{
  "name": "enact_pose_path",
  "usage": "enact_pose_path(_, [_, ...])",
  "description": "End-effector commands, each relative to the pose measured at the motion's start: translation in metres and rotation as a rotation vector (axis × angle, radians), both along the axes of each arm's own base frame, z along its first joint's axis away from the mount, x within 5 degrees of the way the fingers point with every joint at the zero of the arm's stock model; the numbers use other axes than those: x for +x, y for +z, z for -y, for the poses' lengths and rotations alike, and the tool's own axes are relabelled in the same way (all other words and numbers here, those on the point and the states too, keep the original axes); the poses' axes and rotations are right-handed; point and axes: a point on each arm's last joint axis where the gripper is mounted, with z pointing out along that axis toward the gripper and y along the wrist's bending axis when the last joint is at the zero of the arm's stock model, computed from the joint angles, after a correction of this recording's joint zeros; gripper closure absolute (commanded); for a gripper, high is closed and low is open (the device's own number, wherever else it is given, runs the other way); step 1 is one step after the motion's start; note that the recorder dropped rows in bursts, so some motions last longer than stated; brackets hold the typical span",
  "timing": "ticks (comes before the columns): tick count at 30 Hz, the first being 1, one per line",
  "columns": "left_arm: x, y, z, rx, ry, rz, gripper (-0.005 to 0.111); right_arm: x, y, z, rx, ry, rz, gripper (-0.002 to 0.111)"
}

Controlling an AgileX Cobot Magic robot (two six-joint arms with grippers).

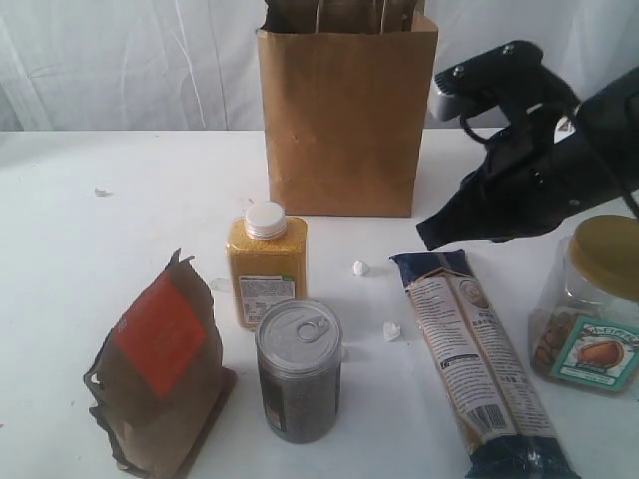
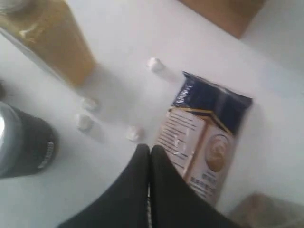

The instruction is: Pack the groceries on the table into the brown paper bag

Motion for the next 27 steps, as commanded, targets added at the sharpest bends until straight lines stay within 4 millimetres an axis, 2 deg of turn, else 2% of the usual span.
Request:
enact_pose_path(1, [0.0,-0.001,0.0,-0.006,-0.006,0.0,0.107,0.003,-0.023,-0.009,0.109,-0.018,-0.028,0.108])
enact_pose_path(4, [0.0,-0.001,0.0,-0.006,-0.006,0.0,0.107,0.004,-0.036,-0.02,0.136,0.043,-0.123,0.108])
enact_pose_path(10, [0.0,-0.001,0.0,-0.006,-0.006,0.0,0.107,-0.008,-0.038,-0.044,0.177,0.141,-0.214,0.108])
enact_pose_path(14, [0.0,-0.001,0.0,-0.006,-0.006,0.0,0.107,-0.017,-0.037,-0.058,0.103,0.34,-0.136,0.108])
enact_pose_path(21, [0.0,-0.001,0.0,-0.006,-0.006,0.0,0.107,-0.03,-0.037,-0.076,0.074,0.429,-0.098,0.108])
enact_pose_path(27, [0.0,-0.001,0.0,-0.006,-0.006,0.0,0.107,-0.049,-0.022,-0.096,0.031,0.647,-0.104,0.108])
